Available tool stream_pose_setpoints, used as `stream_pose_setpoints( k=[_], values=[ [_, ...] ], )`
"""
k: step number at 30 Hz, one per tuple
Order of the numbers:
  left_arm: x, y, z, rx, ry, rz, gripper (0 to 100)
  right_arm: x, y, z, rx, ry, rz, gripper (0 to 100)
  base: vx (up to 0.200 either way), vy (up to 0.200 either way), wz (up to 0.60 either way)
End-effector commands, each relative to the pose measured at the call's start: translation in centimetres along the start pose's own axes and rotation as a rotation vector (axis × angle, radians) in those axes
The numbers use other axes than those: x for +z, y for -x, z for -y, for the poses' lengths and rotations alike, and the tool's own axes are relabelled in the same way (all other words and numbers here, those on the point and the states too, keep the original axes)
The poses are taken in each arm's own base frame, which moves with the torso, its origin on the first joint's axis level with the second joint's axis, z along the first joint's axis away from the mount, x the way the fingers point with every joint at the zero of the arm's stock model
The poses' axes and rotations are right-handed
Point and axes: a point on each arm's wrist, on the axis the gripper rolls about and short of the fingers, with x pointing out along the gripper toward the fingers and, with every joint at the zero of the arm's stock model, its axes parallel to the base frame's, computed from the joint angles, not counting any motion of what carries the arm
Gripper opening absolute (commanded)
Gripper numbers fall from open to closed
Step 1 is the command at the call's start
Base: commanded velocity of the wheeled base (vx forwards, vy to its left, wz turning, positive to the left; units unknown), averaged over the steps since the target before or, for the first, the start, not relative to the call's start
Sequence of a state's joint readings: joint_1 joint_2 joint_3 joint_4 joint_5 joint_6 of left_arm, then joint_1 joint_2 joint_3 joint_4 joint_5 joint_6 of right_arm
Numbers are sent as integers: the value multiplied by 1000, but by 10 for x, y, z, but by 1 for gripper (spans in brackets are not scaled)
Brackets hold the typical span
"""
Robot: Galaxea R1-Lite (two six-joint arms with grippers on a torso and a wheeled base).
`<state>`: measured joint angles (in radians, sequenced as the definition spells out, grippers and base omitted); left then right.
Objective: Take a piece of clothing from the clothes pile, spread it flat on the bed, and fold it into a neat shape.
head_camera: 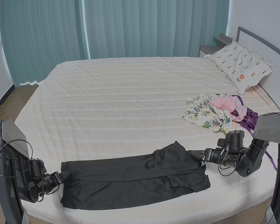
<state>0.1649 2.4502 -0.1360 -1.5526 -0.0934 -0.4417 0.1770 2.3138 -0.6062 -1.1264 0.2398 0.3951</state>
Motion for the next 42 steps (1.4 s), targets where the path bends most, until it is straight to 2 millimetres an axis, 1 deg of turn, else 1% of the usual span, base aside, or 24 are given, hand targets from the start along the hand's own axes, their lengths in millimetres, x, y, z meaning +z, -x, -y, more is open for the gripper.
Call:
stream_pose_setpoints(
  k=[1,3,6,10,14,20,27,28,29,32,36,37,42],
  values=[
    [25,20,3,-62,121,110,100,16,8,-19,52,-8,57,100,0,0,0],
    [29,24,5,-78,158,125,100,17,5,-23,64,-13,54,100,0,0,0],
    [36,30,13,-121,240,158,100,5,-15,-29,81,-9,6,100,0,0,0],
    [35,28,33,-197,311,148,100,-5,-39,-28,71,-10,-53,100,0,0,0],
    [32,22,48,-227,333,142,100,1,-49,-29,51,-14,-92,100,0,0,0],
    [23,13,45,-191,342,107,100,3,-54,-27,21,-19,-146,100,0,0,0],
    [20,12,43,-178,341,93,100,2,-55,-25,7,-25,-166,100,0,0,0],
    [20,13,43,-178,341,93,100,0,-57,-26,-10,-26,-192,100,0,0,0],
    [20,13,43,-178,341,93,100,-1,-57,-26,-17,-29,-210,0,0,0,0],
    [19,13,43,-178,341,92,100,-4,-57,-29,-33,-19,-242,0,0,0,0],
    [19,13,42,-174,342,93,100,-3,-57,-30,-44,-16,-239,0,0,0,0],
    [19,13,42,-174,342,93,100,-2,-54,-31,-69,-15,-245,0,0,0,0],
    [19,13,42,-174,340,93,100,3,-39,-33,-77,-13,-245,0,0,0,0]
  ],
)
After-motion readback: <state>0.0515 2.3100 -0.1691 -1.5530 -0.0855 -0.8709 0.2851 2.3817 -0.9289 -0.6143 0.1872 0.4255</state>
